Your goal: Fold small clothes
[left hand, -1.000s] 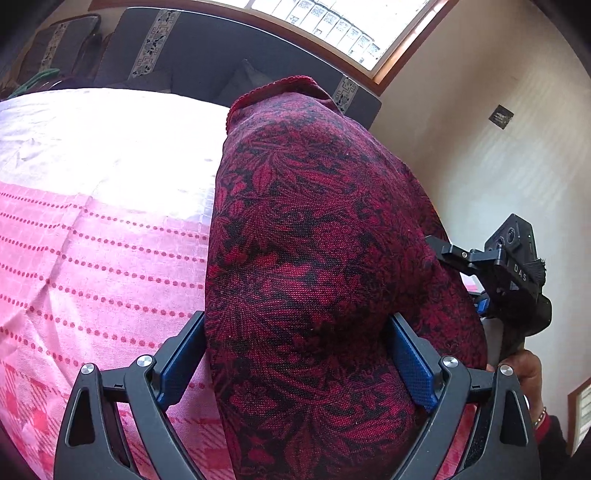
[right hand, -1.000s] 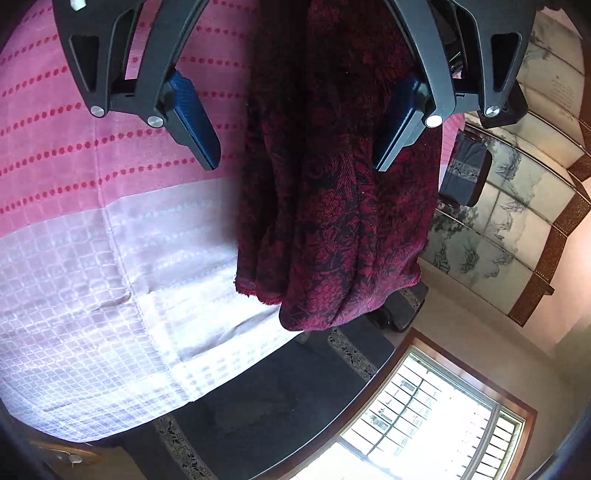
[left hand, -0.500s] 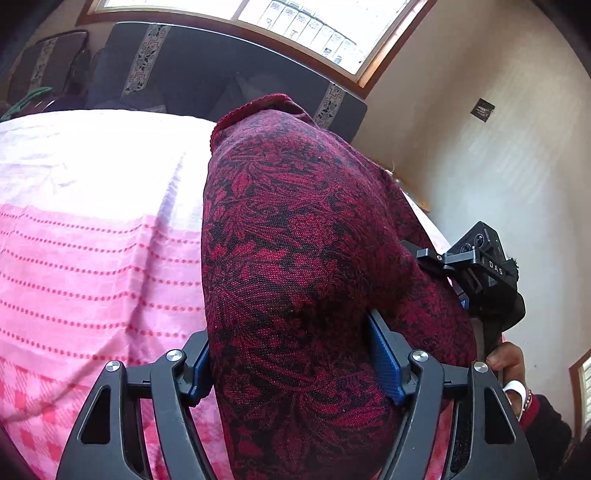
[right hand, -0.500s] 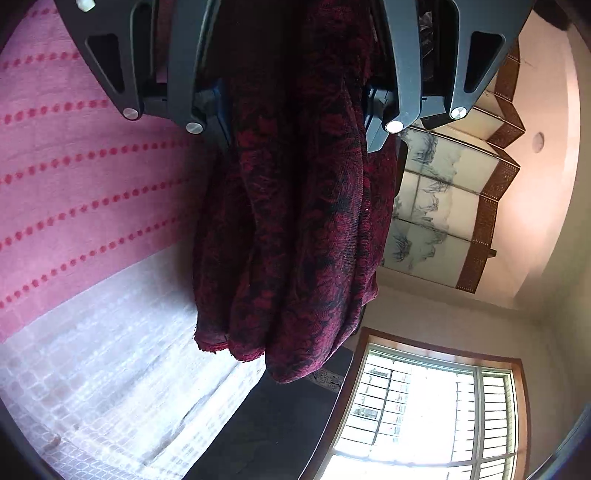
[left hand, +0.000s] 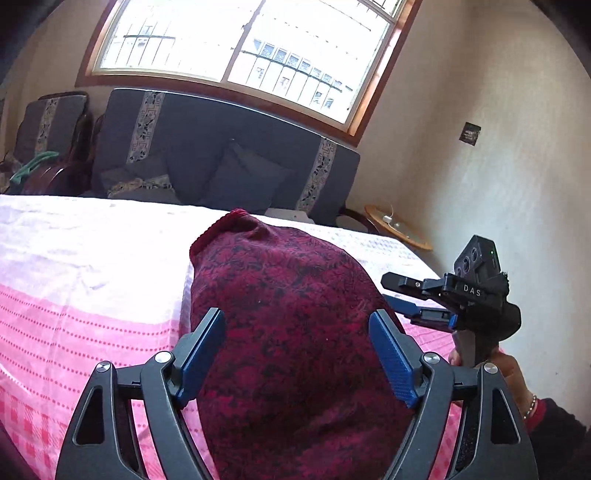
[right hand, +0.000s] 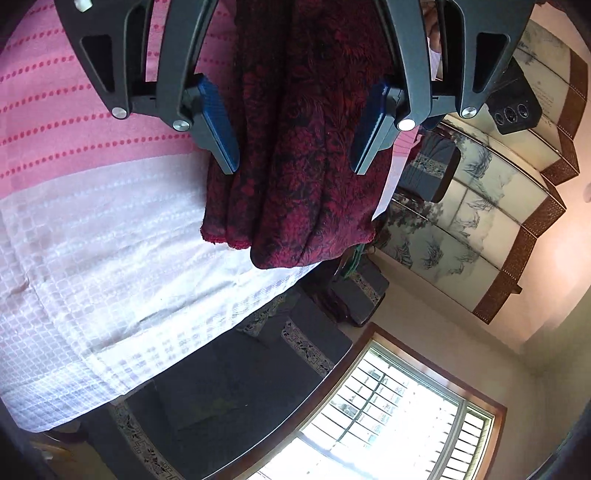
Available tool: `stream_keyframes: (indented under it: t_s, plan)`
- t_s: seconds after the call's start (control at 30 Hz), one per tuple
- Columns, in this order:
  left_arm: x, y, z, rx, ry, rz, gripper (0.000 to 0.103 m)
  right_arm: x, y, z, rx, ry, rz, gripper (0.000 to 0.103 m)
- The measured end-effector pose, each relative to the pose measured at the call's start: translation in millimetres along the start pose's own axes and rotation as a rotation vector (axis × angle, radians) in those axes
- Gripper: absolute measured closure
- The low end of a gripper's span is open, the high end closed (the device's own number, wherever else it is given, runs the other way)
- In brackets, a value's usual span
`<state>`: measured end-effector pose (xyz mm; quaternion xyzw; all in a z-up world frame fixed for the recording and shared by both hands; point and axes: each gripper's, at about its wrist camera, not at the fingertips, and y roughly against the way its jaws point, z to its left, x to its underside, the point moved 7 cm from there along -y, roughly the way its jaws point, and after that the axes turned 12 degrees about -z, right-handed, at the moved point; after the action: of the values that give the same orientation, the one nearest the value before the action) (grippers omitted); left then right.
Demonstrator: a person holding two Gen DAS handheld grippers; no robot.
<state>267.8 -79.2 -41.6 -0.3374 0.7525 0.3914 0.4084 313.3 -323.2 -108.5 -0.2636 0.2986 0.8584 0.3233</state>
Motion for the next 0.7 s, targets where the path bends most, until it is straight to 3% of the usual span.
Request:
stream_keyframes:
  t_s: [0.07, 0.17, 0.23, 0.3, 0.47, 0.57, 0.6, 0.7]
  plan:
    - [7, -24, 1, -0.014, -0.026, 0.044, 0.023, -6, -16, 5, 0.036, 0.045, 0.021, 0.044]
    - [19, -49, 6, -0.071, -0.028, 0.094, 0.023, -1, -41, -5, 0.119, 0.089, 0.102, 0.080]
    - [22, -52, 7, -0.078, -0.039, 0.079, 0.023, 4, -48, -15, 0.150, 0.101, 0.121, 0.085]
    - [26, -51, 4, -0.079, -0.072, 0.074, 0.023, 12, -53, -24, 0.170, 0.127, 0.135, 0.085]
    - [38, -52, -8, -0.114, -0.188, 0.077, 0.017, 14, -41, -31, 0.085, 0.054, 0.102, 0.082]
    - [38, -52, -9, -0.120, -0.195, 0.076, 0.013, 10, -5, -25, 0.042, 0.017, 0.048, 0.067]
    - [39, -52, -8, -0.118, -0.190, 0.076, 0.013, 14, 9, -20, 0.041, 0.032, 0.045, 0.056]
    - [39, -51, -5, -0.112, -0.170, 0.068, 0.013, 42, 49, -1, -0.005, 0.077, 0.062, 0.052]
